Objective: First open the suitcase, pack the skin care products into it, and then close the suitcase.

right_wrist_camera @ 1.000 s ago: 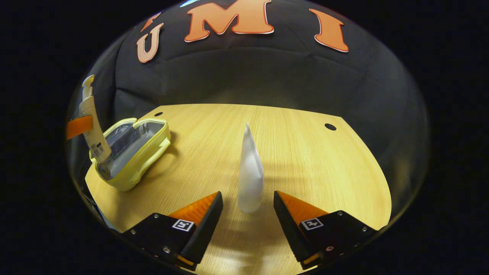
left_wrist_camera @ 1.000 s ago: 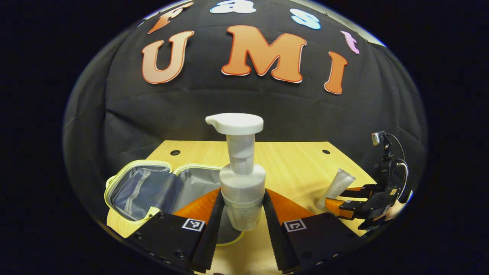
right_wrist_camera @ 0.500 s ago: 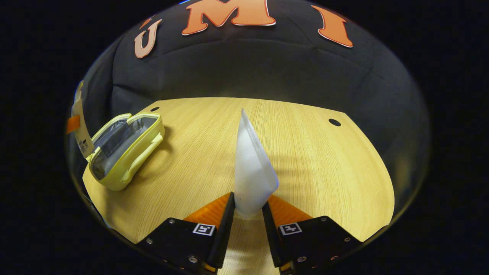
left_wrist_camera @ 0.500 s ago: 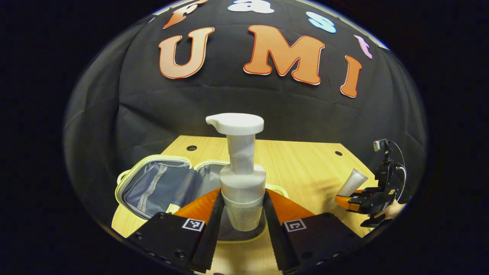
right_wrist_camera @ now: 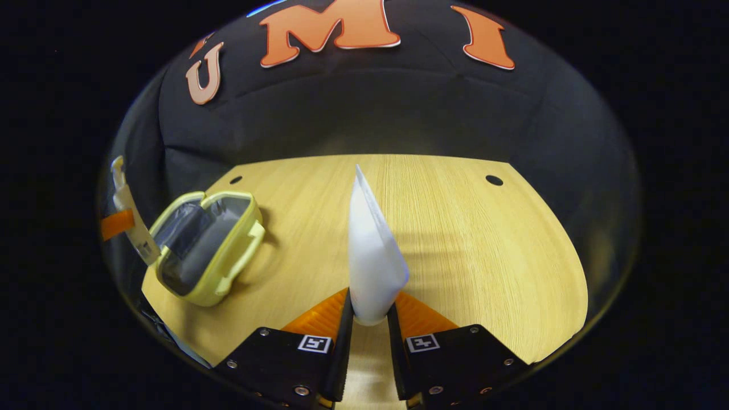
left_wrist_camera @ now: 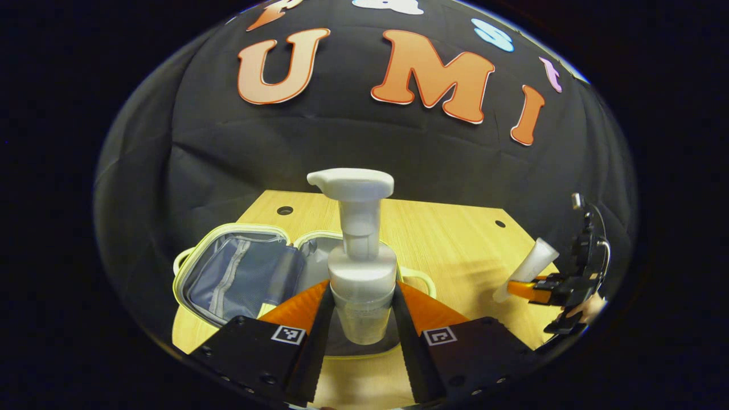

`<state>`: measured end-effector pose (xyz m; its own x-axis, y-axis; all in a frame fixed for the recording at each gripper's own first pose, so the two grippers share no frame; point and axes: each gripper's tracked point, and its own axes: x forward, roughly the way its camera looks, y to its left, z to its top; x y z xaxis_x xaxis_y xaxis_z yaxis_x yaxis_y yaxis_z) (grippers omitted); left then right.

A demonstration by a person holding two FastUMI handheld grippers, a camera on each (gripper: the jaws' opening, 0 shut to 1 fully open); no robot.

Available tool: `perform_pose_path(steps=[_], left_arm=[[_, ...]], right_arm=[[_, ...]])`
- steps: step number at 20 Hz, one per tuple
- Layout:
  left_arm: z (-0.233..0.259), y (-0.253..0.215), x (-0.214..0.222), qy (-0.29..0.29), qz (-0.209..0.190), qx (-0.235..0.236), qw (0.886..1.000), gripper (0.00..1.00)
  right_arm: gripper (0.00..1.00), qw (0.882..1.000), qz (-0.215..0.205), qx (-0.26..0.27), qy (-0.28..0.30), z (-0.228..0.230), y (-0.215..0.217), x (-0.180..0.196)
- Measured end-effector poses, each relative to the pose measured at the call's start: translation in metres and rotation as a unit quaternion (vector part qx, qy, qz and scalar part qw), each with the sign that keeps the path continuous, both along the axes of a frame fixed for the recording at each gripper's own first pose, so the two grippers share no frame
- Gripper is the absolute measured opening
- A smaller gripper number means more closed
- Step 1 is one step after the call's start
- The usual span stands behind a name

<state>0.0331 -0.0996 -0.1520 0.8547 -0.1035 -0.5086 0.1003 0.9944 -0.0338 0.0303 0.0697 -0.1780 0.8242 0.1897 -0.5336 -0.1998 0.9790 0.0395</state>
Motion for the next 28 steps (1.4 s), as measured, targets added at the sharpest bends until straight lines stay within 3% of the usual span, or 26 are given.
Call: perform_pose_path(steps=[6,10,13,20,24,28], left_arm=[[-0.011,0.022,0.023,0.101,-0.078,0.02,0.992,0.6],[-0.033,0.031,0.043,0.19,-0.12,0.052,0.973,0.61],[-0.052,0.024,0.045,0.259,-0.14,0.043,0.955,0.61],[-0.095,0.023,0.07,0.334,-0.158,0.054,0.928,0.61],[-0.127,0.031,0.073,0.376,-0.149,0.059,0.913,0.61],[-0.145,0.035,0.094,0.37,-0.143,0.068,0.915,0.61]], right_arm=[[0.34,0.999,-0.029,0.033,0.007,0.029,0.021,-0.01],[0.34,0.998,-0.043,0.042,0.015,0.032,0.029,-0.017],[0.34,0.997,-0.055,0.05,0.023,0.03,0.032,-0.022],[0.34,0.995,-0.076,0.047,0.037,0.023,0.025,-0.033],[0.34,0.994,-0.086,0.045,0.045,0.019,0.021,-0.037],[0.34,0.993,-0.096,0.047,0.054,0.015,0.02,-0.038]])
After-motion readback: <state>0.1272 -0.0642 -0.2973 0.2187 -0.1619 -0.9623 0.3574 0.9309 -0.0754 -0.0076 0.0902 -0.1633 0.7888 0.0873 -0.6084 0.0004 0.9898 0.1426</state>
